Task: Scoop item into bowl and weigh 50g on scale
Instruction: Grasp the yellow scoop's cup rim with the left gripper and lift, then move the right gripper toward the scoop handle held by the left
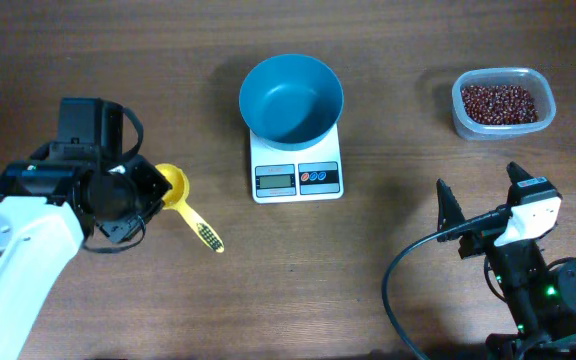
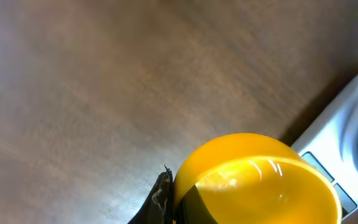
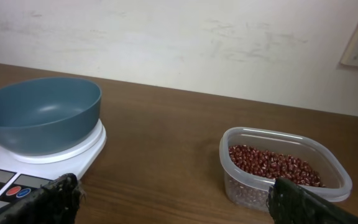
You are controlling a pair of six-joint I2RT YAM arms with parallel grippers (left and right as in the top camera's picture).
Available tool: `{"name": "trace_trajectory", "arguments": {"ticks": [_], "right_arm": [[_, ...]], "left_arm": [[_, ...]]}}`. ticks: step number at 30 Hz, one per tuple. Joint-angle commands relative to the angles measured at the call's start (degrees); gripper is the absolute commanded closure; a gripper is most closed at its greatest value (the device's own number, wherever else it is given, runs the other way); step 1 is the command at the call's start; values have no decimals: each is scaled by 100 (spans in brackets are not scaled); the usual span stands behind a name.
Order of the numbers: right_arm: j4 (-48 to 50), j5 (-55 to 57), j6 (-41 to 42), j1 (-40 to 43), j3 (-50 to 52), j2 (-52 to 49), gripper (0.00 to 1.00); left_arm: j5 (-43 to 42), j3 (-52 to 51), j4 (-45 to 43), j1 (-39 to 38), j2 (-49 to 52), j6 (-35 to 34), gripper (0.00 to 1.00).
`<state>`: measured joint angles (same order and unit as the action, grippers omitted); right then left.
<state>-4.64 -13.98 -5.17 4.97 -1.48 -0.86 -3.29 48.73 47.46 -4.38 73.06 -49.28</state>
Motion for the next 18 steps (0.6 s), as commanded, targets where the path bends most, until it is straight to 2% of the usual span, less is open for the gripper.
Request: {"name": "trace_trajectory", "arguments": {"ticks": [1, 7, 10, 18], "right_arm": [[2, 52, -42, -9, 57, 35, 1], [2, 52, -39, -9, 57, 35, 1], [2, 52, -42, -9, 57, 35, 1], [2, 52, -42, -127, 57, 35, 1]], "left_arm": [[-131, -15, 376, -9, -22, -1139, 100], [-157, -15, 437, -20, -22, -1174, 100], [-433, -15, 601, -275, -22, -1174, 100], [-1987, -15, 813, -345, -24, -1178, 100]]}}
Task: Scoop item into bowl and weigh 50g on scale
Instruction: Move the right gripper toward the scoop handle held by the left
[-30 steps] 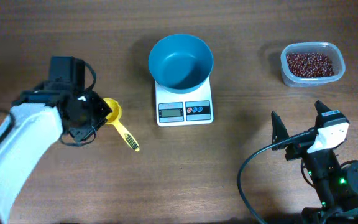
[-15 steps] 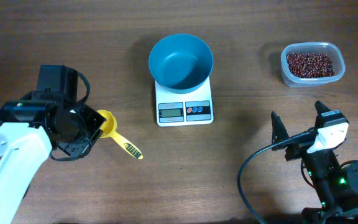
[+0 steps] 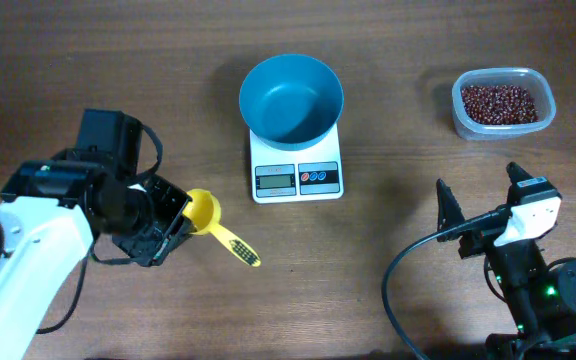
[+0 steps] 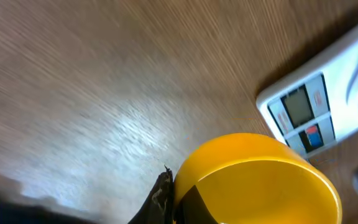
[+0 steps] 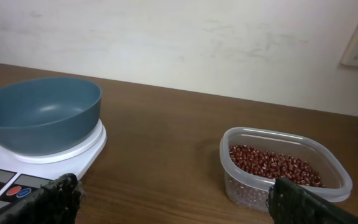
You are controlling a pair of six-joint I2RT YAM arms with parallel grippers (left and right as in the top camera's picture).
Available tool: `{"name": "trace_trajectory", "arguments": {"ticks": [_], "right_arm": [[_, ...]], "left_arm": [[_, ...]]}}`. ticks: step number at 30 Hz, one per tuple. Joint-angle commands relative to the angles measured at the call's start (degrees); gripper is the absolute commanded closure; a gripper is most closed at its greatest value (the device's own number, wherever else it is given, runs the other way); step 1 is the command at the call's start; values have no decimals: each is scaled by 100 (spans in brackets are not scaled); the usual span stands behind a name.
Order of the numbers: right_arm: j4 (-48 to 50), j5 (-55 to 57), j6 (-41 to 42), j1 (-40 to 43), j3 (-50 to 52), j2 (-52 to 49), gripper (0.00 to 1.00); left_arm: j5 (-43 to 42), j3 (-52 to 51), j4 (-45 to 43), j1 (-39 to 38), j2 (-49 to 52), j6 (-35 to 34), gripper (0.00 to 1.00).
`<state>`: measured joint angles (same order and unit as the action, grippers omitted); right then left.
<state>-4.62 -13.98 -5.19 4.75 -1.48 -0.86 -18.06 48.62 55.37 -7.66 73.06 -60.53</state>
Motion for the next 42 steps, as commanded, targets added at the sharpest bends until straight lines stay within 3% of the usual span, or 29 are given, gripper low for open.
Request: {"name": "trace_trajectory", "arguments": {"ticks": [1, 4, 8, 13, 17, 27, 28, 30, 32, 35, 37, 39, 42], "right_arm": [[0, 52, -39, -107, 57, 35, 1], [0, 55, -39, -286, 57, 35, 1], [0, 52, -39, -330, 57, 35, 1], [0, 52, -39, -328, 57, 35, 1], [0, 52, -37, -330, 57, 35, 1], [13, -101, 9, -330, 57, 35, 1], [15, -330, 586, -330, 57, 35, 1], [28, -697, 2503, -330, 57, 35, 1], [57, -1969, 4500, -330, 57, 35, 1], [50, -3969, 4618, -330, 57, 35, 1], [190, -5014, 6481, -330, 55, 35, 1], [188, -4660, 6677, -328, 55, 35, 1], [210, -3954, 7600, -328, 57, 35, 1]], "left_arm": [[-518, -4, 33, -17, -24, -52, 100], [-487, -7, 136, -20, -22, -63, 100], [-1191, -7, 153, -24, -22, -1174, 100], [-1248, -7, 450, -22, -22, -970, 100], [-2039, -7, 691, -22, -22, -970, 100], [-2052, -7, 710, -22, -22, -973, 100], [-2052, -7, 708, -22, -22, -975, 100], [-2050, -7, 708, -22, -22, -975, 100], [-2052, -7, 710, -22, -22, -973, 100], [-1991, -7, 708, -22, -22, -975, 100], [-1921, -7, 706, -22, -22, -1060, 100], [-1921, -7, 706, -22, -22, -1460, 100], [-1836, -7, 702, -22, -22, -2144, 100]]}}
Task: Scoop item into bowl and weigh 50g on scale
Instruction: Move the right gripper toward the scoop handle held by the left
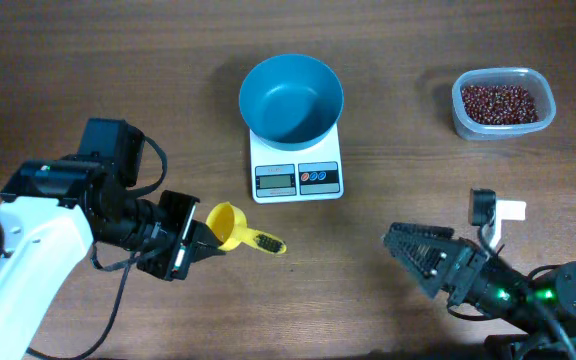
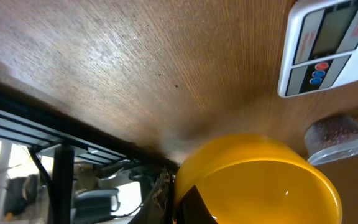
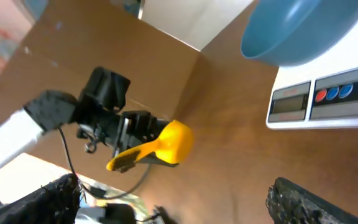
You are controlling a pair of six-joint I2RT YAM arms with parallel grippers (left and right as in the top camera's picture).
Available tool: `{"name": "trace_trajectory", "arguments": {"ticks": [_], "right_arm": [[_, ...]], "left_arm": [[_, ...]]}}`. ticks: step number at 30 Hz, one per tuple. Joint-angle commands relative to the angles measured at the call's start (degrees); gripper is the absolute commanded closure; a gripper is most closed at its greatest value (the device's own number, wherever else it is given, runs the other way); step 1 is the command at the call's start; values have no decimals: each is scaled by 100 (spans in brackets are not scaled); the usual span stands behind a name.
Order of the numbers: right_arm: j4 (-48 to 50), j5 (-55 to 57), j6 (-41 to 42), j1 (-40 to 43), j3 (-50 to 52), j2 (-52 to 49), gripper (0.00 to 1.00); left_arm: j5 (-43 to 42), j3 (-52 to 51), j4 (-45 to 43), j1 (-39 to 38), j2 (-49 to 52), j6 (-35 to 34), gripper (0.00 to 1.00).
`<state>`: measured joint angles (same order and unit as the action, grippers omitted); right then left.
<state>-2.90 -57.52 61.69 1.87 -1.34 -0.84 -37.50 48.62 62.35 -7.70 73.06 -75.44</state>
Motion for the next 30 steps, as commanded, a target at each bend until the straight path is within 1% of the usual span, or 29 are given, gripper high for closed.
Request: {"name": "trace_trajectory", "arguments": {"ticks": [1, 2, 3, 5, 7, 9, 10, 11, 16, 18, 19, 20, 21, 24, 25, 27, 28, 30], "right_arm": [[33, 516, 780, -42, 44, 33, 1], [35, 590, 39, -42, 44, 33, 1], [33, 581, -302, -42, 35, 33, 1], [11, 503, -391, -42, -70, 33, 1], [-522, 468, -621, -42, -562, 20, 1], [-955, 494, -767, -39, -815, -74, 1], [-1381, 507, -791, -42, -1064, -264, 1], [-1705, 476, -793, -42, -1300, -487, 1], [-2741, -422, -898, -42, -2616, -2085, 1], [-2712, -1073, -898, -42, -2896, -2627, 1], [-2452, -1375, -896, -42, -2944, -2874, 1], [-2295, -1386, -898, -42, -2942, -3003, 1], [-2264, -1375, -898, -42, -2942, -3145, 1], [-2214, -144, -883, -42, -2942, -3534, 1], [-2194, 70, -1182, -42, -2942, -3711, 1], [-2227, -345, -1593, -63, -2942, -4068, 1], [-2227, -463, -1604, -184, -2944, -4225, 1], [-2225, -317, -1519, -774, -2970, -4430, 1]], "left_arm": [[190, -7, -15, -17, -22, -686, 100], [393, -7, -68, -20, -22, -682, 100], [673, -7, -74, -20, -22, -682, 100], [734, -7, -79, -20, -22, -682, 100], [562, -7, -74, -20, -22, -673, 100], [446, -7, -74, -20, -22, -542, 100], [404, -7, -74, -20, -22, -376, 100], [404, -7, -70, -20, -22, -374, 100], [433, -7, -57, -20, -22, -376, 100], [533, -7, -57, -20, -22, -378, 100], [651, -7, -55, -20, -22, -376, 100], [647, -7, -55, -20, -22, -378, 100], [643, -7, -57, -20, -22, -378, 100], [730, -7, -70, -17, -22, -382, 100], [758, -7, -129, -17, -22, -457, 100], [820, -7, -258, -17, -22, -535, 100], [872, -7, -315, -17, -22, -535, 100], [890, -7, -332, -20, -22, -531, 100]]}}
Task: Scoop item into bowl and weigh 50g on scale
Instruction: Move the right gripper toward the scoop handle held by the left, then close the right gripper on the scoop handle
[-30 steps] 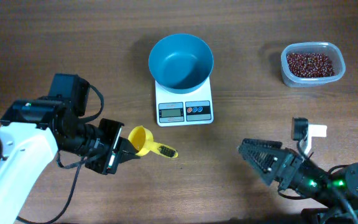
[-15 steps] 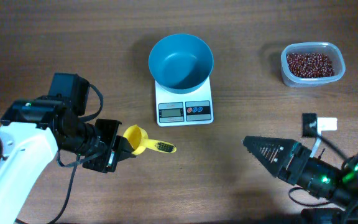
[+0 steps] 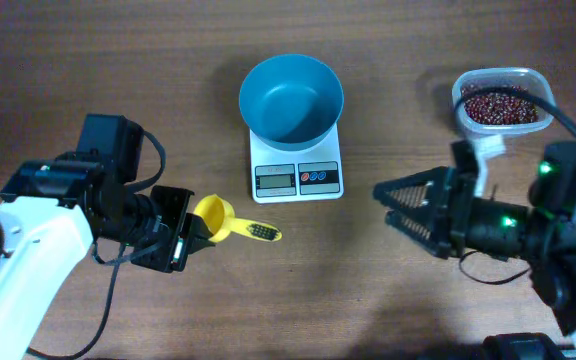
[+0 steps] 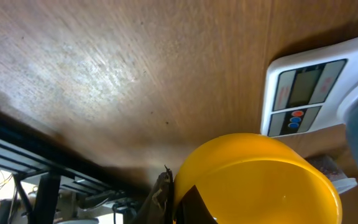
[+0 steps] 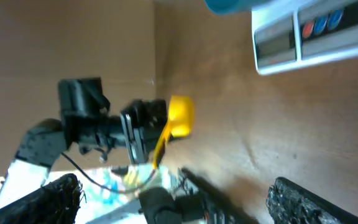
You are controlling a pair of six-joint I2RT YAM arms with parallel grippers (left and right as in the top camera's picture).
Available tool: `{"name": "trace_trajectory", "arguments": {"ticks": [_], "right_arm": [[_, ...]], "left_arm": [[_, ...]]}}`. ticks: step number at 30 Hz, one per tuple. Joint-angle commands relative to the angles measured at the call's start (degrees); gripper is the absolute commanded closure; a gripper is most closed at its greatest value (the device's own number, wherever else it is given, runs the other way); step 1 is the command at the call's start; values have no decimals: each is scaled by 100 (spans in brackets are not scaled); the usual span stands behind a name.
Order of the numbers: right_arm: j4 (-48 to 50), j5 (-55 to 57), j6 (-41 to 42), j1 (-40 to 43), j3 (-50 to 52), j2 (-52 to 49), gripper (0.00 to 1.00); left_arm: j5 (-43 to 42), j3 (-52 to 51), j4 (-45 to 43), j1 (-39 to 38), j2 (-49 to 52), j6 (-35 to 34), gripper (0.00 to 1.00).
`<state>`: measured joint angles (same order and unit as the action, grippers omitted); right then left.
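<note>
My left gripper (image 3: pixel 186 232) is shut on the cup of a yellow scoop (image 3: pixel 214 216), whose handle points right, just left of and nearer than the scale. In the left wrist view the scoop's cup (image 4: pixel 257 180) fills the bottom of the picture. A blue bowl (image 3: pixel 291 97) stands empty on the white scale (image 3: pixel 296 178). Red beans fill a clear tub (image 3: pixel 498 100) at the far right. My right gripper (image 3: pixel 393 206) is open, turned on its side and pointing left at the scoop (image 5: pixel 180 116); its fingers (image 5: pixel 316 200) hold nothing.
The brown wooden table (image 3: pixel 168 60) carries the scale, the tub and both arms. The scale (image 5: pixel 309 34) lies between the two grippers and slightly farther back. Cables trail from the right arm at the front right.
My right gripper, still open and pointing left, has moved farther from the front edge, to about level with the scoop. The left gripper has shifted the scoop slightly left and back.
At first my left gripper held the scoop left of the scale, and the right gripper rested at the front right, facing the back. Then the scoop came nearer and right. Later its handle pointed right and the right gripper faced left. Now both are level.
</note>
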<state>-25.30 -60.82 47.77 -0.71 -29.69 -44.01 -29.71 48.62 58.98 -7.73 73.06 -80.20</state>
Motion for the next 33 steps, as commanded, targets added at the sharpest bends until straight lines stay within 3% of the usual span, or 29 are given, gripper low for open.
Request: {"name": "trace_trajectory", "arguments": {"ticks": [1, 6, 8, 12, 15, 22, 33], "right_arm": [[20, 208, 26, -787, -149, -151, 1], [17, 1429, 699, -2369, -444, -177, 1], [28, 2417, 984, -3038, -522, -264, 3], [120, 3692, 997, -3762, -527, -599, 5], [824, 3836, 1027, -3958, -527, -1064, 17], [1661, 4192, 1655, -4806, -527, -1725, 19], [2800, 4485, 2269, -4885, -527, -2660, 30]], "left_arm": [[114, -7, 4, -17, -22, -55, 100], [437, -7, 22, -17, -15, -55, 100], [603, -7, 24, -17, -2, -52, 100], [708, -7, 24, -17, -2, -52, 100], [726, -7, 26, -17, -2, -52, 99], [730, -7, 26, -17, -2, -52, 100], [730, -7, 26, -17, 0, -52, 100]]}}
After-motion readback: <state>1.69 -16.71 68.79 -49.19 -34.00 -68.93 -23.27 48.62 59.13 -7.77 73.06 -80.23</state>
